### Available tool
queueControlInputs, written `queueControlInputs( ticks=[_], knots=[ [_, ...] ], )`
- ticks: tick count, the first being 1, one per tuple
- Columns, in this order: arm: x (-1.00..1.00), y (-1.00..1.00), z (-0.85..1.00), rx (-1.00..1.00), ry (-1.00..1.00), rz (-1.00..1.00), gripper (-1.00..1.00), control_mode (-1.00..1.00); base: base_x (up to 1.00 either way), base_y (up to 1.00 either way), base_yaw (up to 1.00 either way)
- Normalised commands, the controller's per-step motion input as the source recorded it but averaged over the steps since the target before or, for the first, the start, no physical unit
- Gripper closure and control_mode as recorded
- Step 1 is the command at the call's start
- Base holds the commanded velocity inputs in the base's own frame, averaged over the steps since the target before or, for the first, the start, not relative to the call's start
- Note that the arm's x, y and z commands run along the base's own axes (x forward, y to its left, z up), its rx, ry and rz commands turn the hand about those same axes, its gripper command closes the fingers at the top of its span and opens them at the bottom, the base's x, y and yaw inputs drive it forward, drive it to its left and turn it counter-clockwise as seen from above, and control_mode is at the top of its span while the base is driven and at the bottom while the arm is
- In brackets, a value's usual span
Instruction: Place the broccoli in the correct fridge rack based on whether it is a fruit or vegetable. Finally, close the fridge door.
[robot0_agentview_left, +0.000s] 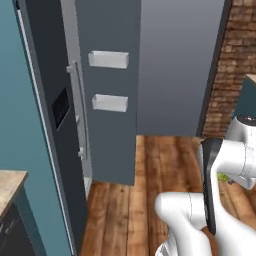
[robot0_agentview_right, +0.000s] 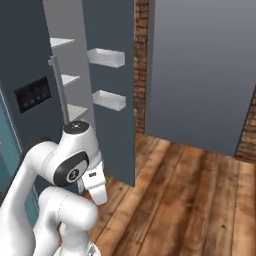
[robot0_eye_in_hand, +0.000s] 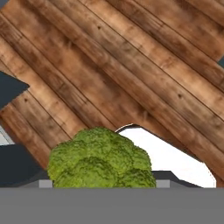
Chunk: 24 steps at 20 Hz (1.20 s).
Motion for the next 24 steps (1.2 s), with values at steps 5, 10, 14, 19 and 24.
queueControlInputs(
  ticks=[5,10,14,19,24],
  knots=[
    [0.0,0.0,0.0,0.0,0.0,0.0,1.0,1.0,0.98,-0.27,0.52],
    [0.0,0.0,0.0,0.0,0.0,0.0,1.0,1.0,0.66,-0.17,0.84],
    [0.0,0.0,0.0,0.0,0.0,0.0,1.0,1.0,0.53,-0.52,0.76],
    [0.0,0.0,0.0,0.0,0.0,0.0,1.0,1.0,0.42,-0.89,0.62],
    [0.0,0.0,0.0,0.0,0.0,0.0,1.0,1.0,0.07,-0.66,0.63]
  ],
)
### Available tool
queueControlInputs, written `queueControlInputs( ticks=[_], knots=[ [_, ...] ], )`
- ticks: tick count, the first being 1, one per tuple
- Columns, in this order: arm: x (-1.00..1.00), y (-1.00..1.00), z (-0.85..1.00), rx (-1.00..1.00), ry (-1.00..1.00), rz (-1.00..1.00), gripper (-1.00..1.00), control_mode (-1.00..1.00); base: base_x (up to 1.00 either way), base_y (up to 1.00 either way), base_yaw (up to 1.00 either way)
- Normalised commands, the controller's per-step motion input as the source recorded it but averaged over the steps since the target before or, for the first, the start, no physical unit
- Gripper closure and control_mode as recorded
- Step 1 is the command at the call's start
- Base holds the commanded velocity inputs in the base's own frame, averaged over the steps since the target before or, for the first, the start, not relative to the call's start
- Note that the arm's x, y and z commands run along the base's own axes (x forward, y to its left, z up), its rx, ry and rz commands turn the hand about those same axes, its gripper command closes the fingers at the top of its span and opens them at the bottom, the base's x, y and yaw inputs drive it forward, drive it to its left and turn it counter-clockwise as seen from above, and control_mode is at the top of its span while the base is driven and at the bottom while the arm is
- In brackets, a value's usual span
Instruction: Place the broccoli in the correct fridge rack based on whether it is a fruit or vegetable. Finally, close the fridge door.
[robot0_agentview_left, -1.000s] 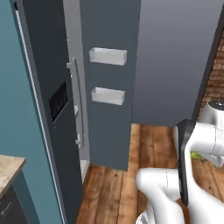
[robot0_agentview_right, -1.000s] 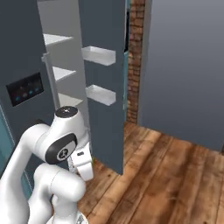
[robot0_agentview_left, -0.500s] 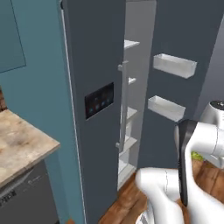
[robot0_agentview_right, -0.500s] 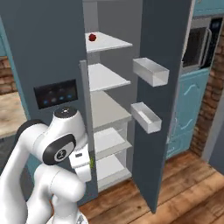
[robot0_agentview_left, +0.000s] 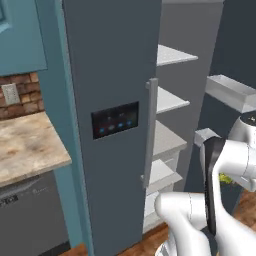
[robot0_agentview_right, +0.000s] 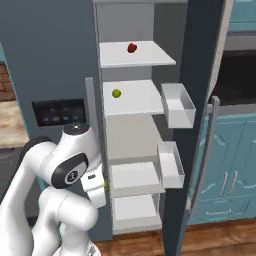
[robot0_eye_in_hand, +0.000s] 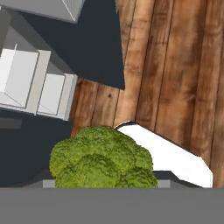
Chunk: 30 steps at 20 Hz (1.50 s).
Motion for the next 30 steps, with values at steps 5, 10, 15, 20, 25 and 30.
queueControlInputs(
  ticks=[5,10,15,20,25,30],
  knots=[
    [0.0,0.0,0.0,0.0,0.0,0.0,1.0,1.0,0.0,-0.18,0.63],
    [0.0,0.0,0.0,0.0,0.0,0.0,1.0,1.0,0.0,-0.02,0.21],
    [0.0,0.0,0.0,0.0,0.0,0.0,1.0,1.0,0.1,-0.74,0.02],
    [0.0,0.0,0.0,0.0,0.0,0.0,1.0,1.0,0.3,-0.39,0.01],
    [0.0,0.0,0.0,0.0,0.0,0.0,1.0,1.0,0.63,-0.03,0.0],
    [0.0,0.0,0.0,0.0,0.0,0.0,1.0,1.0,0.71,-0.05,0.01]
  ],
)
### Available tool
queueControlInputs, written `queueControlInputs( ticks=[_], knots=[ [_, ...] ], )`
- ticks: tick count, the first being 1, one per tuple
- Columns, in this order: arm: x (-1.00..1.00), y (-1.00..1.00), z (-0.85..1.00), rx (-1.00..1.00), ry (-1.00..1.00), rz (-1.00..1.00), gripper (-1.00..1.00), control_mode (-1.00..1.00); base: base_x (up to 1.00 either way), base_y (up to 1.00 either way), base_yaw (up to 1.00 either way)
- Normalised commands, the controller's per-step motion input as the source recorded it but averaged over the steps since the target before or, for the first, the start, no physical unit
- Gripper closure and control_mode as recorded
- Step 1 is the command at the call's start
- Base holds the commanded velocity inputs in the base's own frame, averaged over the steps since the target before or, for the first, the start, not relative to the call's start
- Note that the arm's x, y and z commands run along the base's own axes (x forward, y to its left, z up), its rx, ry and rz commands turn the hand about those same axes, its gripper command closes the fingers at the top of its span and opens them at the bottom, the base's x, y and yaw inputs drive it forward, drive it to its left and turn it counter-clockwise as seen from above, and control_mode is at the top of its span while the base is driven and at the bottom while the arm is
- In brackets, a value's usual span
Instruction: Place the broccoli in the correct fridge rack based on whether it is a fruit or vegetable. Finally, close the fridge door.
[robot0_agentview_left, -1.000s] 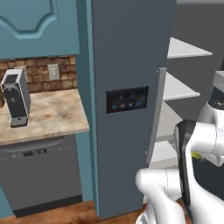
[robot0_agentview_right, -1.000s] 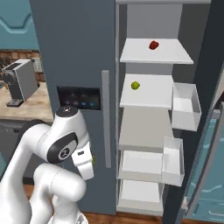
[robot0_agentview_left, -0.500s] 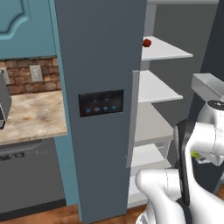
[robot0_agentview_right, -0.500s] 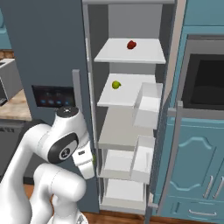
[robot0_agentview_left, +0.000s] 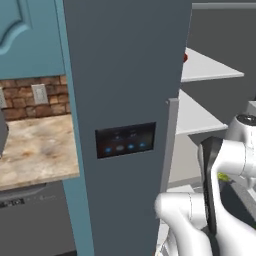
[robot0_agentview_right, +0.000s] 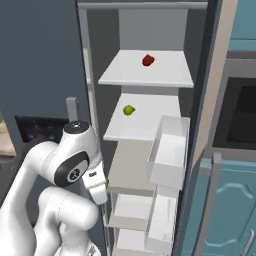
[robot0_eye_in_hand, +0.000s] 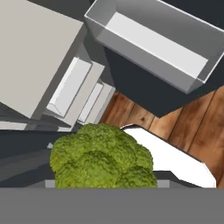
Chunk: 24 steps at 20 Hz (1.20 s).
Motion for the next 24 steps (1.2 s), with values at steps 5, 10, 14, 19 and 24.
queueControlInputs(
  ticks=[5,10,14,19,24],
  knots=[
    [0.0,0.0,0.0,0.0,0.0,0.0,1.0,1.0,0.2,-0.41,0.02],
    [0.0,0.0,0.0,0.0,0.0,0.0,1.0,1.0,0.54,-0.22,0.0],
    [0.25,0.0,0.16,-0.02,-0.07,0.01,1.0,-1.0,0.16,0.0,0.0],
    [0.0,0.0,0.42,-0.14,-0.29,0.08,1.0,-1.0,0.0,0.0,0.0],
    [-0.06,0.0,0.59,-0.24,-0.29,0.21,1.0,-1.0,0.0,0.0,0.0]
  ],
)
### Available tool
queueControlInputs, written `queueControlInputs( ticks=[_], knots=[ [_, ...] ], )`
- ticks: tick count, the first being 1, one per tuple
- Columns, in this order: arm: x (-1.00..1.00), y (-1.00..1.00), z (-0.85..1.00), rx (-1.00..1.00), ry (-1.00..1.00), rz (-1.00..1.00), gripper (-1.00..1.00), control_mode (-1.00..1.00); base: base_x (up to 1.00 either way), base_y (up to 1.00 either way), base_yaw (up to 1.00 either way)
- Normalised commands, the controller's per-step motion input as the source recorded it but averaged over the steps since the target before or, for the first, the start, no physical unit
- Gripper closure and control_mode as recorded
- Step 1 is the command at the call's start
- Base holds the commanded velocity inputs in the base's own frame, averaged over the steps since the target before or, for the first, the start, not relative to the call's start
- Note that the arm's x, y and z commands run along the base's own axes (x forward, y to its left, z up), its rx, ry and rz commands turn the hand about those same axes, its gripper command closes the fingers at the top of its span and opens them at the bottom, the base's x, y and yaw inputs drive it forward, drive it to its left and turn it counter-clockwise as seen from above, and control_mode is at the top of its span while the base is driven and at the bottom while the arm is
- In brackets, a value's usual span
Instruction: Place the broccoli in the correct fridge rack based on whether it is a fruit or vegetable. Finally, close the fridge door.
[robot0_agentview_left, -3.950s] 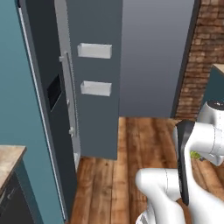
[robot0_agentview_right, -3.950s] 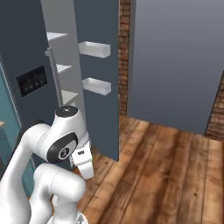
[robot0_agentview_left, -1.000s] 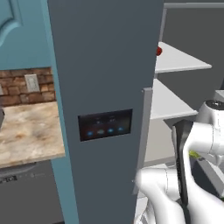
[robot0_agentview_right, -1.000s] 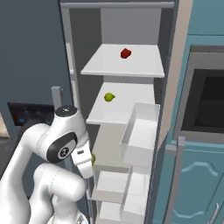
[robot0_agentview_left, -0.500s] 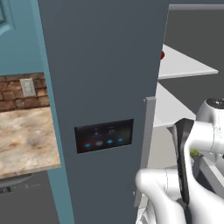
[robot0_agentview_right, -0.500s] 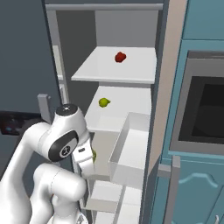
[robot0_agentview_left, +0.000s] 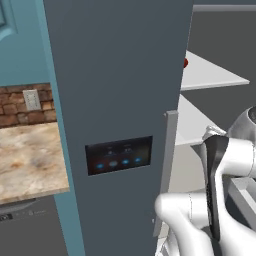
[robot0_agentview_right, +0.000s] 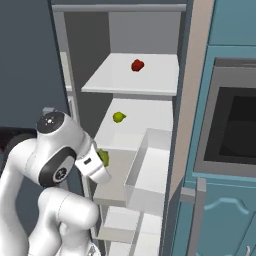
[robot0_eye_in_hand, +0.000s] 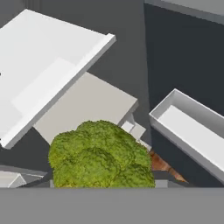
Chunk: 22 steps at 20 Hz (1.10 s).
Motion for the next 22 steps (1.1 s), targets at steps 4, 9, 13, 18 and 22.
queueControlInputs(
  ticks=[4,9,13,18,22],
  knots=[
    [0.0,0.0,0.9,-0.18,-0.13,0.32,1.0,-1.0,0.0,0.0,0.0],
    [-0.01,0.0,1.0,-0.18,-0.09,0.32,1.0,-1.0,0.0,0.0,0.0],
    [0.12,-0.01,0.96,-0.1,0.02,0.12,1.0,-1.0,0.0,0.0,0.0],
    [0.18,-0.1,0.18,-0.05,-0.04,0.0,1.0,-1.0,0.0,0.0,0.0],
    [0.67,-0.59,0.29,0.0,0.0,0.09,1.0,-1.0,0.0,0.0,0.0]
  ],
)
